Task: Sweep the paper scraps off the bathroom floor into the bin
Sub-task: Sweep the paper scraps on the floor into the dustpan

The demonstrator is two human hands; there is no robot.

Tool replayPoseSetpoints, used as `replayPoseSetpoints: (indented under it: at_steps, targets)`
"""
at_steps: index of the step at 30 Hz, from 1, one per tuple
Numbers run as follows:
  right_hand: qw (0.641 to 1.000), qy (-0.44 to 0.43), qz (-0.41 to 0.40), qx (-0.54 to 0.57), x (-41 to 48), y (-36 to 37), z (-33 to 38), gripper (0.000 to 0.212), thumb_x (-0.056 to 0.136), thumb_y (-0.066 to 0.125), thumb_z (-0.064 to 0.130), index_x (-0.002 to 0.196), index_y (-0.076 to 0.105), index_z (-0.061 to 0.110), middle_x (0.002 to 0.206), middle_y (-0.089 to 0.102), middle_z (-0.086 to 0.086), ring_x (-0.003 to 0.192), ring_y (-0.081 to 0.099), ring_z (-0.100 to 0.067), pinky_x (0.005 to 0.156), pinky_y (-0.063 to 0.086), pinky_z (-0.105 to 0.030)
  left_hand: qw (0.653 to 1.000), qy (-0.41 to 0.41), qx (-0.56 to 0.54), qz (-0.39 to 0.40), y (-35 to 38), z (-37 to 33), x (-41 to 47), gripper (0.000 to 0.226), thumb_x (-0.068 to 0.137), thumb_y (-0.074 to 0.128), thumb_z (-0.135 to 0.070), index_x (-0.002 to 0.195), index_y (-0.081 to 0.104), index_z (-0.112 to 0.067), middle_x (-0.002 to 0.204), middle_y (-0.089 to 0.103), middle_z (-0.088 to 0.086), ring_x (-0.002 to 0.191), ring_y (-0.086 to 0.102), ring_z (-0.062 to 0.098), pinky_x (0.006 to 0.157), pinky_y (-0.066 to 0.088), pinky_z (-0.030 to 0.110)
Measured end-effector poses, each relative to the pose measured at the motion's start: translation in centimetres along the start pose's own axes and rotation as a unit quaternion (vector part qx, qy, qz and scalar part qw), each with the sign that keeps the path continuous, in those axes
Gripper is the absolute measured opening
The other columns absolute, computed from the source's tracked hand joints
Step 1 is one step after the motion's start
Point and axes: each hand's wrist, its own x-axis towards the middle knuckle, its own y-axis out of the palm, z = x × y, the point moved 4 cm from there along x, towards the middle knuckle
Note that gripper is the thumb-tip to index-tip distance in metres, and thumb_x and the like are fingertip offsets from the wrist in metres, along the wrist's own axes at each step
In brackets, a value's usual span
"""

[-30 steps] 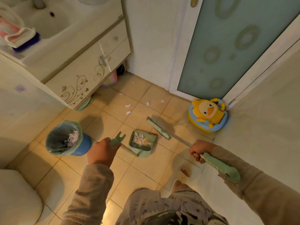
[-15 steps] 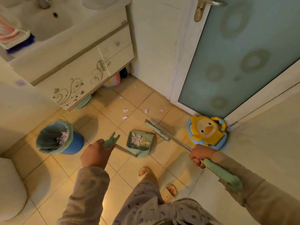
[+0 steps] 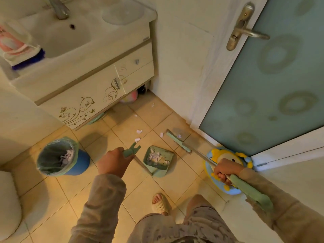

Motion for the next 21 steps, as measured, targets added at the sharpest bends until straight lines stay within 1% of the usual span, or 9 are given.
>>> replayPoseSetpoints:
  at_steps: [2,4,7,9,11,14,16,19,21]
  targets:
    - [1.000,-0.001,-0.001,-0.014,0.9,-1.8,0.8,0.046,0.087,0.046,-0.002,0.044,0.032,0.008,0.022,0.036,0.002,0.025,0.036,-0.012,0.036,0.031,-0.012,1.000,-0.007,0.000,0.005,0.1,-1.3,1.0,0.036,0.083,0.057,-0.053,0.088,0.064,-0.018,0.069,0.057,-0.002,0.070,0.062,0.022,0.061,0.049,0.028]
    - [0.998,-0.002,-0.002,-0.058,2.1,-3.7,1.9,0.047,0.087,0.045,0.000,0.042,0.036,0.006,0.021,0.037,0.002,0.030,0.036,-0.015,0.036,0.031,-0.014,1.000,-0.018,0.005,0.009,0.2,-2.8,1.9,0.035,0.083,0.057,-0.052,0.089,0.064,-0.018,0.070,0.056,-0.002,0.072,0.063,0.023,0.060,0.045,0.026]
    - [0.994,-0.014,-0.003,-0.106,4.0,-7.2,3.7,0.043,0.089,0.042,-0.001,0.047,0.037,0.006,0.018,0.037,0.001,0.017,0.036,-0.010,0.031,0.031,-0.009,0.999,-0.036,0.010,0.012,0.7,-4.8,2.9,0.033,0.084,0.056,-0.051,0.089,0.064,-0.019,0.070,0.056,-0.002,0.071,0.060,0.022,0.060,0.043,0.025]
    - [0.993,-0.024,0.003,-0.119,4.8,-9.7,4.8,0.039,0.087,0.041,-0.003,0.051,0.034,0.008,0.020,0.036,0.001,0.016,0.034,-0.009,0.031,0.029,-0.006,0.999,-0.048,0.008,0.013,1.0,-6.1,2.9,0.032,0.084,0.057,-0.050,0.088,0.063,-0.019,0.069,0.056,-0.003,0.069,0.058,0.020,0.062,0.045,0.027]
    - [0.991,-0.035,0.005,-0.131,5.8,-12.1,5.8,0.036,0.086,0.042,-0.004,0.053,0.035,0.007,0.023,0.038,0.001,0.020,0.037,-0.008,0.030,0.029,-0.006,0.998,-0.065,0.004,0.004,1.0,-7.4,3.1,0.031,0.084,0.058,-0.049,0.086,0.063,-0.019,0.068,0.056,-0.003,0.068,0.058,0.019,0.065,0.050,0.030]
    - [0.987,-0.049,0.021,-0.155,7.3,-14.8,7.2,0.040,0.086,0.042,-0.009,0.049,0.036,0.007,0.017,0.034,0.000,0.012,0.031,-0.008,0.028,0.027,-0.003,0.996,-0.090,0.015,-0.009,1.2,-8.9,3.4,0.030,0.083,0.058,-0.050,0.084,0.063,-0.020,0.066,0.056,-0.004,0.067,0.059,0.019,0.065,0.050,0.030]
    - [0.981,-0.050,0.034,-0.183,7.8,-15.7,8.2,0.041,0.085,0.043,-0.008,0.047,0.037,0.006,0.016,0.035,0.000,0.011,0.031,-0.008,0.027,0.027,-0.006,0.994,-0.106,0.010,-0.013,1.4,-10.0,3.1,0.029,0.083,0.058,-0.050,0.085,0.063,-0.022,0.069,0.059,-0.003,0.069,0.061,0.019,0.067,0.053,0.031]
    - [0.981,-0.062,0.034,-0.183,8.6,-16.8,8.8,0.041,0.084,0.043,-0.003,0.045,0.036,0.005,0.017,0.036,0.004,0.014,0.032,-0.006,0.030,0.032,-0.013,0.991,-0.131,-0.002,-0.009,2.1,-11.6,2.5,0.029,0.083,0.057,-0.052,0.087,0.063,-0.023,0.072,0.061,-0.004,0.070,0.061,0.018,0.069,0.053,0.031]
    - [0.986,-0.084,0.066,-0.130,8.8,-17.1,8.6,0.039,0.086,0.042,-0.002,0.049,0.037,0.008,0.022,0.041,0.005,0.018,0.036,-0.005,0.032,0.032,-0.009,0.990,-0.139,-0.010,-0.007,2.4,-12.3,2.3,0.029,0.083,0.058,-0.052,0.088,0.064,-0.024,0.072,0.061,-0.005,0.070,0.060,0.017,0.069,0.052,0.030]
